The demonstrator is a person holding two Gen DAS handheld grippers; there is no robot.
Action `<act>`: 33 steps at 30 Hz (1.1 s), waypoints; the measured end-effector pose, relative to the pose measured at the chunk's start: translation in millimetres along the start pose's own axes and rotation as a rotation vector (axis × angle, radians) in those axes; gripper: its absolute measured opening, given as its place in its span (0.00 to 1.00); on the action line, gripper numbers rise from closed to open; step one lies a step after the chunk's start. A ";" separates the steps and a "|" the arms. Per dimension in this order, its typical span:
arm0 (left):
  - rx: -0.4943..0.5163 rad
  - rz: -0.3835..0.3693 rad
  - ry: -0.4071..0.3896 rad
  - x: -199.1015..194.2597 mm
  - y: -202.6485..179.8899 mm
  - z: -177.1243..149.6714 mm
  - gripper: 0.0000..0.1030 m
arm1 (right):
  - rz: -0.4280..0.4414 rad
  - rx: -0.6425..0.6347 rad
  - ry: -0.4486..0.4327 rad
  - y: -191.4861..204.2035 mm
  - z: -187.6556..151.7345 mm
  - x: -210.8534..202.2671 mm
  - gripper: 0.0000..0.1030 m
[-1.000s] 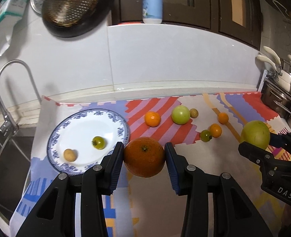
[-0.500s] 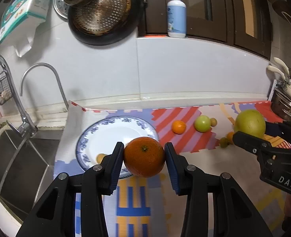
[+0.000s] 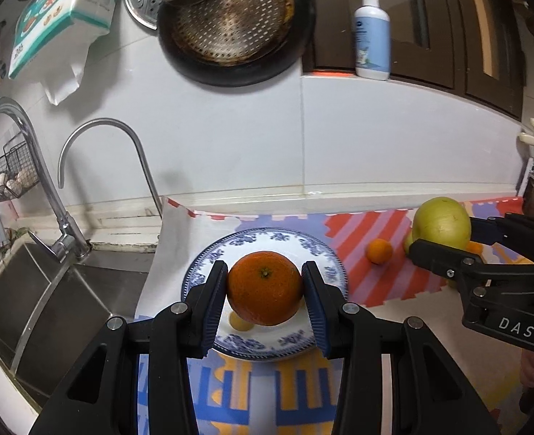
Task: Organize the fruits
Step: 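Carry the orange and pomelo onto the white plate and open both tools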
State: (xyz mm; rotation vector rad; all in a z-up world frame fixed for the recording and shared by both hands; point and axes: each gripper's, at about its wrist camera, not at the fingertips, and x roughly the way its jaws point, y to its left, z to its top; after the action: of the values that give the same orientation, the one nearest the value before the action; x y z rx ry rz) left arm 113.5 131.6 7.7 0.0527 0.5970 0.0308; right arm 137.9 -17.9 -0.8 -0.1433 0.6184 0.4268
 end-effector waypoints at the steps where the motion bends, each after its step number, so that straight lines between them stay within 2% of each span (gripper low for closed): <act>1: -0.004 0.005 0.004 4.3 2.8 0.8 0.40 | 0.009 -0.001 0.004 1.2 2.7 6.1 0.51; 9: -0.021 0.030 0.045 45.1 19.2 4.1 0.40 | 0.064 -0.025 0.061 8.0 23.8 65.3 0.51; 20: -0.044 0.052 0.126 106.0 44.0 -0.8 0.40 | 0.104 -0.027 0.162 15.0 29.5 143.0 0.51; 33: -0.059 0.028 0.237 160.2 54.3 -11.6 0.40 | 0.116 -0.038 0.247 19.9 23.0 198.5 0.51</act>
State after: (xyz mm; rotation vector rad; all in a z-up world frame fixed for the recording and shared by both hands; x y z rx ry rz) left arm 238.6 193.4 -88.6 0.0001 0.8319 0.0822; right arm 286.8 74.3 -99.2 -0.1994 0.8649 0.5379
